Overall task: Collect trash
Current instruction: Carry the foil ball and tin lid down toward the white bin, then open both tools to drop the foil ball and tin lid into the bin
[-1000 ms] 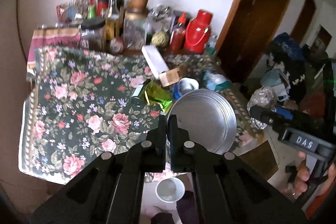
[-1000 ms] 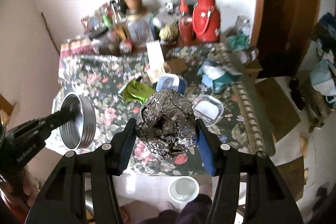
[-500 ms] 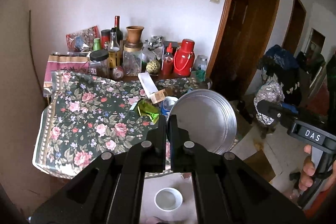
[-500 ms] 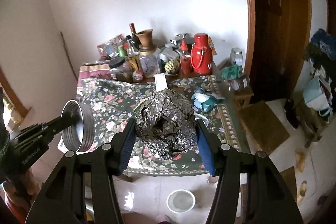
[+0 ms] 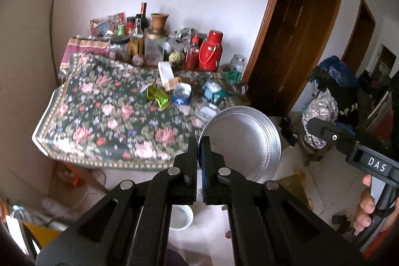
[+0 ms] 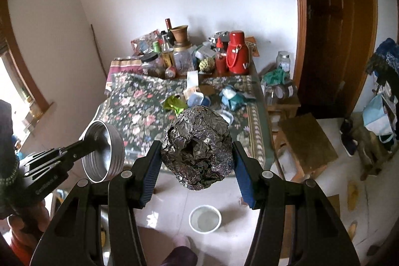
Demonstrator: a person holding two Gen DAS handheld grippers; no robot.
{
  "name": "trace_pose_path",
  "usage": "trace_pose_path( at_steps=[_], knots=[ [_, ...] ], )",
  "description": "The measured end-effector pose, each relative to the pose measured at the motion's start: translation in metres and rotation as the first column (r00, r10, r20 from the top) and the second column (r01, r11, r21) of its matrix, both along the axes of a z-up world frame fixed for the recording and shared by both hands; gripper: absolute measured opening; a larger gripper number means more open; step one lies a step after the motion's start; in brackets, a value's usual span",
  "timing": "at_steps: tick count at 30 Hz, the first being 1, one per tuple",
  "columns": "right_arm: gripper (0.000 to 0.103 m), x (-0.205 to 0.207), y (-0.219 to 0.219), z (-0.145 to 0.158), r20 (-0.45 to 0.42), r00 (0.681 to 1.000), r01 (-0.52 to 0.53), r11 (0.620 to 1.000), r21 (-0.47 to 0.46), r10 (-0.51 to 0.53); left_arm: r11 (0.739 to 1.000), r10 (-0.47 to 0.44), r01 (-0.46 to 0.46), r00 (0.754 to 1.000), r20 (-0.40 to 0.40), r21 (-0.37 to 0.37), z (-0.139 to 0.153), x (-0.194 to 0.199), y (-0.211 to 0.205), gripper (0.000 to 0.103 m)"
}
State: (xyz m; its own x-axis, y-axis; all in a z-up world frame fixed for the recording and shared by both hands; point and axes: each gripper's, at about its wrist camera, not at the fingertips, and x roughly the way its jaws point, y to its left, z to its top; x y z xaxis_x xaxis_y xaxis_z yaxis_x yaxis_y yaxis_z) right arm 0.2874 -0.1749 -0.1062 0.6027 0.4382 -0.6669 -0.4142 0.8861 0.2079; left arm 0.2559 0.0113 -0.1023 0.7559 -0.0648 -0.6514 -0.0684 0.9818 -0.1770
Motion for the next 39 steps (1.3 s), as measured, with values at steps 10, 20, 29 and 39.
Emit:
trace_pose_path(
  at_steps=[10, 20, 29, 39],
  knots=[
    [0.052, 0.004, -0.001, -0.042, -0.09, 0.995, -0.037, 0.999, 0.012, 0.038, 0.999, 0.043, -0.045, 0.991, -0.125, -0.014, -0.05, -0.015, -0.009, 0.001],
    [0.052, 0.023, 0.03, -0.148, -0.238, 0.971, -0.039, 0.998, -0.045, 0.027, 0.998, 0.044, -0.053, 0.961, -0.274, -0.025, -0.151, 0.003, 0.023, 0.001],
    [0.052, 0.033, 0.067, -0.279, -0.36, 0.933, -0.057, 0.992, -0.109, 0.014, 0.998, 0.044, -0.062, 0.914, -0.403, -0.032, -0.288, 0.024, 0.06, 0.001],
    [0.053, 0.038, 0.086, -0.411, -0.393, 0.92, -0.083, 0.977, -0.197, -0.001, 0.998, 0.056, -0.067, 0.867, -0.496, -0.006, -0.429, 0.034, 0.077, 0.001]
  ],
)
